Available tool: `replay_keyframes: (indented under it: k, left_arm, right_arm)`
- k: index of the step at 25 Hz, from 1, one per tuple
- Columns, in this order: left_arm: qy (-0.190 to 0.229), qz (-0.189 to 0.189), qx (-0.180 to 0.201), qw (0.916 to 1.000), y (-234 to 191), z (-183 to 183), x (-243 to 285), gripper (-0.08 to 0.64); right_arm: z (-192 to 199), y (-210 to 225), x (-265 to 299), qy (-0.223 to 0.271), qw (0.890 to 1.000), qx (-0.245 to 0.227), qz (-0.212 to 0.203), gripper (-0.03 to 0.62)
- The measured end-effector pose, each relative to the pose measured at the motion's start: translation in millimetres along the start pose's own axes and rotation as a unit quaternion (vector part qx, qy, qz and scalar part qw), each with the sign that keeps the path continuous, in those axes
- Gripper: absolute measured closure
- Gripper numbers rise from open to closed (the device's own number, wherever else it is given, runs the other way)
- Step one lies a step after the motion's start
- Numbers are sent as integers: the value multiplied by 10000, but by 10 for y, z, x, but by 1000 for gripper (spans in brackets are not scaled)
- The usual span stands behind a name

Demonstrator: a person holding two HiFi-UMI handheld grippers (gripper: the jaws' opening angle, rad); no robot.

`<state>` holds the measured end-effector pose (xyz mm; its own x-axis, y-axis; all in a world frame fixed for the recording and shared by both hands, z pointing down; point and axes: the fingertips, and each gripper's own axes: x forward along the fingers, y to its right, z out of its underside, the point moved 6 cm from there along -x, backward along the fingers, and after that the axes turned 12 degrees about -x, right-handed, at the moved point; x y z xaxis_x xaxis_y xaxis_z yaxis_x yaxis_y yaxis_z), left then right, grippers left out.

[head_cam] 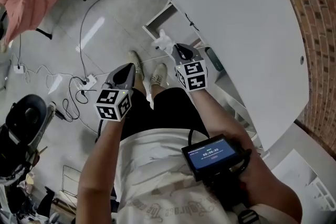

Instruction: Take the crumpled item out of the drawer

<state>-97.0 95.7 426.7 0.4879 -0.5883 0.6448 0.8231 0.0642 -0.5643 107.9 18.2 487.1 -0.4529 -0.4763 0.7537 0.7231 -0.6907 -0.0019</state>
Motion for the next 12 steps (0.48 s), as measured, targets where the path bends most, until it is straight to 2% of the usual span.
replay_keyframes:
  k: [7,12]
  left_arm:
    - [265,-88,-20,9996,187,-88,-315,557]
    - [351,45,231,9991,396,-196,-402,557]
  right_arm:
    - [-265,-50,-472,455,9989,40,-84,570]
    - [-494,-7,-842,821,9966,-41,-78,569]
